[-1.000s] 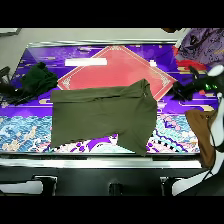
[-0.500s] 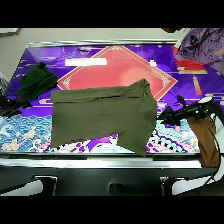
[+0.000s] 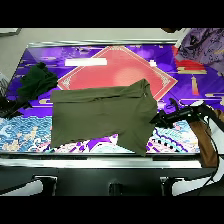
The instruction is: Fold the clothes and pants, and hang the long-sleeved shirts on hangers.
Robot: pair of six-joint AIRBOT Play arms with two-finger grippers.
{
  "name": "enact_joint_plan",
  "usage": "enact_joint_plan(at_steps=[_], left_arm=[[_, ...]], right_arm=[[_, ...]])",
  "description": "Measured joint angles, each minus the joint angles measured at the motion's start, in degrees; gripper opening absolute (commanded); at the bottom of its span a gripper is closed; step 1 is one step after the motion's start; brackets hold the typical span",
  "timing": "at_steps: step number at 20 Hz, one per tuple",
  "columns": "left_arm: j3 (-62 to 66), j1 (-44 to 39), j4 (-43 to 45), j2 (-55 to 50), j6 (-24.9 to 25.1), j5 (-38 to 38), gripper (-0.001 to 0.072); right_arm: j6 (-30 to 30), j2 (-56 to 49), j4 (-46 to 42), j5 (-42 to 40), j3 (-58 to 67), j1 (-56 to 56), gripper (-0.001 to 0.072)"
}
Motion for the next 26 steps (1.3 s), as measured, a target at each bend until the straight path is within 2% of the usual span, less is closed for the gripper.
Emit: enact_joint_plan(at_steps=[1, 3, 8, 16, 26], left_arm=[[0.0, 0.2, 0.0, 0.0, -0.3, -0.1, 0.0618], [-0.3, 0.5, 0.0, 0.0, -0.7, -0.5, 0.0618], [-7.6, 3.1, -0.9, 3.4, 1.3, -1.2, 0.0618], [-32.1, 11.1, -16.1, 10.2, 13.7, 0.3, 0.0617], [-40.6, 12.0, -20.9, 9.9, 17.0, 1.5, 0.0605]], right_arm=[[0.0, 0.0, -0.2, 0.0, -0.1, 0.0, 0.0328], [0.0, -0.1, -1.2, -0.5, -0.3, 0.1, 0.0041], [-0.2, -0.1, -1.6, -0.5, -0.3, 0.2, 0.0027], [-0.4, -0.1, -1.3, -0.1, -0.3, 0.2, 0.0027], [-0.4, 0.0, -1.2, 0.5, -0.3, 0.2, 0.0027]])
